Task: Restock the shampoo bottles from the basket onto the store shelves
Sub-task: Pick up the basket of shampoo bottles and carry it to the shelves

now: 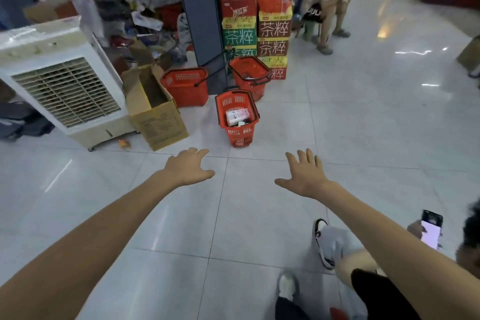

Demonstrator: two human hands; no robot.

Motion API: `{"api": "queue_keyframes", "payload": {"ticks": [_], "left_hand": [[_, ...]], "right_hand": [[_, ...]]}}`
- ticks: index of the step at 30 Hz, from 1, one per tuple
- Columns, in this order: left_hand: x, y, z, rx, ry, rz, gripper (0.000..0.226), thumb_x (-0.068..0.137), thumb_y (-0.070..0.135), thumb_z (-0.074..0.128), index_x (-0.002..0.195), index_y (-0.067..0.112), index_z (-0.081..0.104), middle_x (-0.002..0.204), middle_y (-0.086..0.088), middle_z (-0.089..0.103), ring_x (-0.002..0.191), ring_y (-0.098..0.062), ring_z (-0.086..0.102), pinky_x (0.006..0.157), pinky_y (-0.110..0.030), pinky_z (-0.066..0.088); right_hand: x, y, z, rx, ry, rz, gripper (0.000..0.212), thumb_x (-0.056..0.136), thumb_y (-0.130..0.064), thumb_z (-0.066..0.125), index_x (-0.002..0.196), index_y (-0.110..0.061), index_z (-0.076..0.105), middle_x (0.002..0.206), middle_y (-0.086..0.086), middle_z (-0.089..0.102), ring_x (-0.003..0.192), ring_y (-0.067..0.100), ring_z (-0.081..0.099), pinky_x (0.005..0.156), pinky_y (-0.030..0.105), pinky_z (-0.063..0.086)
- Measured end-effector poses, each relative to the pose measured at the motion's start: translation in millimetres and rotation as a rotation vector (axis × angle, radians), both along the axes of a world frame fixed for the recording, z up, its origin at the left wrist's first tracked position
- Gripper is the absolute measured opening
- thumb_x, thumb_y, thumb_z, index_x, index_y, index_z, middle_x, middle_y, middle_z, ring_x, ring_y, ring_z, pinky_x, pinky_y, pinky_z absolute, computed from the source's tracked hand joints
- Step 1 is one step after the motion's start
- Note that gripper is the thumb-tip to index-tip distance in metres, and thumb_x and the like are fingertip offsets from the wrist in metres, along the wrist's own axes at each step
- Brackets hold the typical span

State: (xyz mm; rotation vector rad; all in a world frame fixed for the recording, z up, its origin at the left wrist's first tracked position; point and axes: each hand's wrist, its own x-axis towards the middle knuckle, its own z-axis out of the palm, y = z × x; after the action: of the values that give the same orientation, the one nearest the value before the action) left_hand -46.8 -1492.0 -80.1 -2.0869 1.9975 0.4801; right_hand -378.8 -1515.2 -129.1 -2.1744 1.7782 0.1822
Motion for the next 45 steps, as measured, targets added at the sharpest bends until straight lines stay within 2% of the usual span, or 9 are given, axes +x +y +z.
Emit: {"api": "queue_keyframes", "payload": {"ticks": [8, 12, 18, 22, 25, 30, 34, 41, 45], "left_hand": [[-49.0, -170.0, 25.0, 0.014, -0.066, 0.008, 0.092, 0.078, 0.079, 0.049, 0.157, 0.034, 0.032, 0.162, -0.005, 0.037, 0.145, -0.029, 0.040, 0.113, -0.054, 0.043], [-54.1, -247.0, 32.2, -0.037, -0.116, -0.004, 0.085, 0.085, 0.074, 0.054, 0.157, 0.033, 0.033, 0.161, -0.003, 0.040, 0.144, -0.027, 0.042, 0.110, -0.047, 0.046], [-49.9, -376.4, 17.5, -0.029, -0.033, -0.005, 0.084, 0.091, 0.063, 0.062, 0.160, 0.032, 0.025, 0.161, -0.004, 0.040, 0.144, -0.027, 0.043, 0.113, -0.048, 0.045], [-31.1, -469.9, 2.0, -0.042, 0.037, 0.020, 0.084, 0.082, 0.072, 0.060, 0.152, 0.036, 0.031, 0.151, -0.004, 0.051, 0.133, -0.028, 0.053, 0.105, -0.049, 0.049], [-7.0, -537.4, -20.6, -0.034, 0.037, 0.032, 0.096, 0.067, 0.087, 0.048, 0.150, 0.042, 0.028, 0.145, -0.002, 0.056, 0.129, -0.028, 0.055, 0.103, -0.055, 0.049], [8.3, -623.2, -34.6, -0.023, 0.052, 0.075, 0.100, 0.063, 0.088, 0.042, 0.151, 0.042, 0.030, 0.144, -0.002, 0.058, 0.130, -0.029, 0.055, 0.104, -0.059, 0.047], [6.6, -685.1, -23.6, 0.006, 0.037, 0.161, 0.093, 0.070, 0.084, 0.047, 0.149, 0.037, 0.037, 0.150, -0.004, 0.052, 0.137, -0.032, 0.048, 0.110, -0.059, 0.041], [6.7, -767.4, -13.2, 0.029, -0.005, 0.361, 0.091, 0.082, 0.075, 0.048, 0.158, 0.034, 0.022, 0.164, -0.007, 0.029, 0.147, -0.032, 0.036, 0.112, -0.053, 0.043], [-4.2, -804.5, -12.0, -0.024, -0.011, 0.481, 0.081, 0.090, 0.067, 0.054, 0.157, 0.031, 0.026, 0.162, -0.007, 0.034, 0.143, -0.034, 0.042, 0.109, -0.048, 0.044]], "right_hand": [[-27.7, -178.6, 6.1, 0.030, 0.036, 0.047, 0.094, 0.091, -0.069, 0.051, 0.160, -0.017, 0.014, 0.165, 0.019, 0.013, 0.154, 0.045, -0.004, 0.125, 0.056, 0.006], [-21.5, -257.9, 5.5, 0.013, 0.011, 0.092, 0.093, 0.092, -0.068, 0.051, 0.161, -0.018, 0.013, 0.165, 0.019, 0.013, 0.155, 0.044, -0.003, 0.125, 0.056, 0.007], [-9.4, -383.5, -17.6, 0.067, 0.064, 0.120, 0.097, 0.091, -0.070, 0.051, 0.162, -0.020, 0.007, 0.167, 0.019, 0.005, 0.154, 0.046, -0.009, 0.125, 0.057, 0.003], [-4.5, -477.6, -23.1, 0.092, 0.140, 0.135, 0.099, 0.090, -0.070, 0.052, 0.162, -0.020, 0.007, 0.167, 0.019, 0.004, 0.154, 0.046, -0.010, 0.125, 0.058, 0.003], [0.8, -547.9, -12.9, 0.056, 0.182, 0.146, 0.098, 0.091, -0.071, 0.050, 0.162, -0.020, 0.007, 0.168, 0.018, 0.005, 0.154, 0.046, -0.008, 0.125, 0.057, 0.004], [15.7, -652.5, -3.7, 0.038, 0.207, 0.200, 0.098, 0.091, -0.071, 0.049, 0.162, -0.018, 0.008, 0.167, 0.018, 0.007, 0.155, 0.046, -0.007, 0.125, 0.058, 0.005], [29.9, -741.7, -10.9, 0.048, 0.208, 0.269, 0.099, 0.091, -0.072, 0.049, 0.163, -0.018, 0.007, 0.167, 0.019, 0.007, 0.154, 0.046, -0.007, 0.125, 0.057, 0.005], [51.7, -877.1, -18.5, 0.011, 0.185, 0.433, 0.100, 0.089, -0.072, 0.050, 0.162, -0.018, 0.009, 0.168, 0.019, 0.004, 0.155, 0.044, -0.006, 0.125, 0.057, 0.005], [70.5, -956.7, -20.6, 0.003, 0.160, 0.598, 0.107, 0.086, -0.076, 0.052, 0.162, -0.018, 0.005, 0.169, 0.018, 0.004, 0.155, 0.043, -0.006, 0.125, 0.057, 0.004]]}}
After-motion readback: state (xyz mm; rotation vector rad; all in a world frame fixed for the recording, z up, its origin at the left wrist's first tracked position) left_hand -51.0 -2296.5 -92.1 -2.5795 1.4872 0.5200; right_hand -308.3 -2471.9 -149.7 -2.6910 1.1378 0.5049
